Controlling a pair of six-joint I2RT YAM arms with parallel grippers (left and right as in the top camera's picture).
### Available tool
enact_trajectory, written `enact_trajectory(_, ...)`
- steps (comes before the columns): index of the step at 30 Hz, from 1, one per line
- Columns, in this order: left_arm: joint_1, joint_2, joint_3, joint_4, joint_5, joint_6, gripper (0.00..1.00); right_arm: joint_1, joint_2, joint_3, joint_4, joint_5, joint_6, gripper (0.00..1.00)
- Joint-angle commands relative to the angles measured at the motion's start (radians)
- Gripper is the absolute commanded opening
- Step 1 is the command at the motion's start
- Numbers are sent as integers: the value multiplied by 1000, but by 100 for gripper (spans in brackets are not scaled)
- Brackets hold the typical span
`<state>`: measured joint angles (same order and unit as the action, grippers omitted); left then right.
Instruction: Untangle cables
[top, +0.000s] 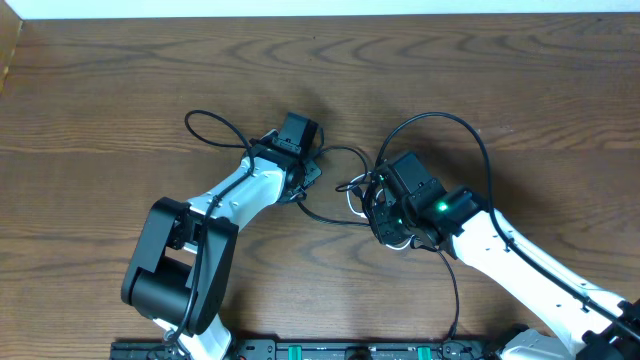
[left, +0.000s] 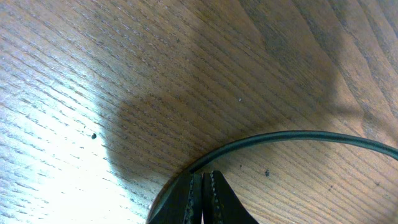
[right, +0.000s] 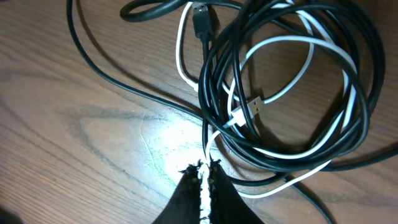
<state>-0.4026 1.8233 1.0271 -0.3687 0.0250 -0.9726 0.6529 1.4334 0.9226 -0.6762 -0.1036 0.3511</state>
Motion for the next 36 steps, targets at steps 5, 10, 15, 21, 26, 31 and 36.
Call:
enact_trajectory(5,4,-7,4,-16,-2,-13,9,4,102,-18,-4,8,104,18)
enact_trajectory(10,4,-7,4,-18,-2,-13,8,9,184,-18,18,7,177,18)
enact_trajectory(15,4,-7,4,-20,-2,-13,9,33,190,-19,47,-59,257,20)
enact_trajectory(21,4,-7,4,-20,-2,-13,9,43,190,-43,48,46,299,18)
enact_trajectory(26,4,-7,4,-20,-2,-12,9,42,190,-49,22,76,193,15)
enact_trajectory(31,4,-7,4,-20,-3,-12,9,43,190,-62,11,75,92,17)
enact_trajectory(36,4,-7,4,-24,-3,-12,9,43,190,-101,10,-62,2,5)
